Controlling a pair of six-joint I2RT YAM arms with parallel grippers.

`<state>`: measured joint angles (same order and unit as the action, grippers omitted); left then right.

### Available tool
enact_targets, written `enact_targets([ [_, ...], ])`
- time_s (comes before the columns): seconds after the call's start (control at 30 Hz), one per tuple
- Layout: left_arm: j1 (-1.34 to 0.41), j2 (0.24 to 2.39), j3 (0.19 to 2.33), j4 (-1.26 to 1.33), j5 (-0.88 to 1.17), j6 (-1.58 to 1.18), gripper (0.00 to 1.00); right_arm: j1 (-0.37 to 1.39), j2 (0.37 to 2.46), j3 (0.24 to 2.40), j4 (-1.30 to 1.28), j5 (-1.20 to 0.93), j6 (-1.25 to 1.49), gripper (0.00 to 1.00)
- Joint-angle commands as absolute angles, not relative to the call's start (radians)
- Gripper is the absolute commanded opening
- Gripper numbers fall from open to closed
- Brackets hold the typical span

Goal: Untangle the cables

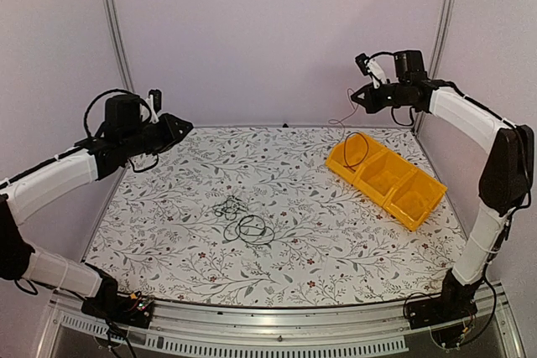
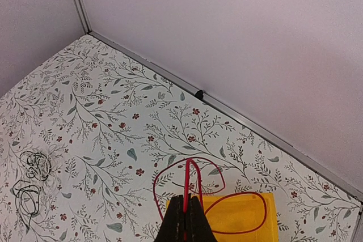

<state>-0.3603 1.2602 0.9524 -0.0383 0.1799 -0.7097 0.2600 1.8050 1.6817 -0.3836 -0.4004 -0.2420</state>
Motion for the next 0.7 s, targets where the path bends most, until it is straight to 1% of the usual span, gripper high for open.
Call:
enact_targets([
  [0.0, -0.373, 1.282, 0.952, -0.016, 0.198, -0.692, 0.17, 0.254, 1.739, 1.701, -0.416, -0.383, -0.279, 0.0],
  [0.27, -0.37, 1.33, 1.0, -0.019, 0.213, -0.659, 0.17, 0.208, 1.731, 1.706, -0.477, -0.361, -0.316, 0.0],
  [0.47, -0.37, 1.351, 0.997, -0.016, 0.229, -0.666, 0.17, 0.192, 1.728, 1.664, -0.486, -0.331, -0.359, 0.0],
  [0.67, -0.371, 1.353, 0.994, -0.017, 0.225, -0.675, 0.18, 0.187, 1.814, 1.64, -0.509, -0.358, -0.404, 0.0],
])
